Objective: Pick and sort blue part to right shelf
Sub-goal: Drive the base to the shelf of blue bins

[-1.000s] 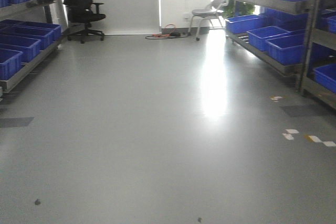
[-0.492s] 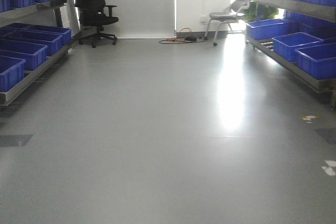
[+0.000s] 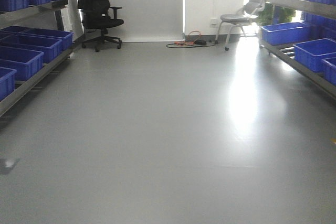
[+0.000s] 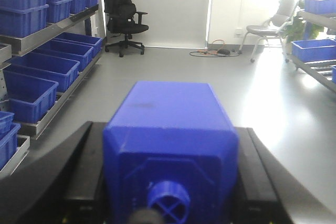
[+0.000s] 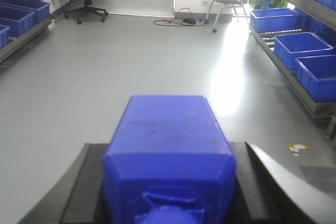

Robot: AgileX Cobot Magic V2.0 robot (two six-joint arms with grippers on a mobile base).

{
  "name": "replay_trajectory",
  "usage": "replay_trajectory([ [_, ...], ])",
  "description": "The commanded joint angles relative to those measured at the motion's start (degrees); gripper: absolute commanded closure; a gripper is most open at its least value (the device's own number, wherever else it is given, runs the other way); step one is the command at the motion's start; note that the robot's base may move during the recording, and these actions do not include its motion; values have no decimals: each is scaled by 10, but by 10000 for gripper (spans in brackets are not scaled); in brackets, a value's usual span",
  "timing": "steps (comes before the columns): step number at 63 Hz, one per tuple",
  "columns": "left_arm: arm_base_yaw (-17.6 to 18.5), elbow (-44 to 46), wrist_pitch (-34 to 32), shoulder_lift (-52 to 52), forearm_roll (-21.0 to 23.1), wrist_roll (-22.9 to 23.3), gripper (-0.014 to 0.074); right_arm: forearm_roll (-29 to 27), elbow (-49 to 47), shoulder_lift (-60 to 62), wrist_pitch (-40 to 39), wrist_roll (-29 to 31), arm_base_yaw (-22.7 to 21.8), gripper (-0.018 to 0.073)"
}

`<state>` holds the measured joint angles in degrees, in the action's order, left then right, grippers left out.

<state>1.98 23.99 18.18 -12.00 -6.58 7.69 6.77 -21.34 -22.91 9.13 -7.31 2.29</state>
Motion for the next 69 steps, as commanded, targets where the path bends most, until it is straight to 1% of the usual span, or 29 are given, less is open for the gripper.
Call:
replay_trajectory([
  [1, -1, 17, -54, -4, -1, 0, 314, 5, -16, -4, -58, 3, -2, 167],
  [69, -1, 17, -54, -4, -1, 0, 314, 5, -16, -4, -58, 3, -2, 167],
])
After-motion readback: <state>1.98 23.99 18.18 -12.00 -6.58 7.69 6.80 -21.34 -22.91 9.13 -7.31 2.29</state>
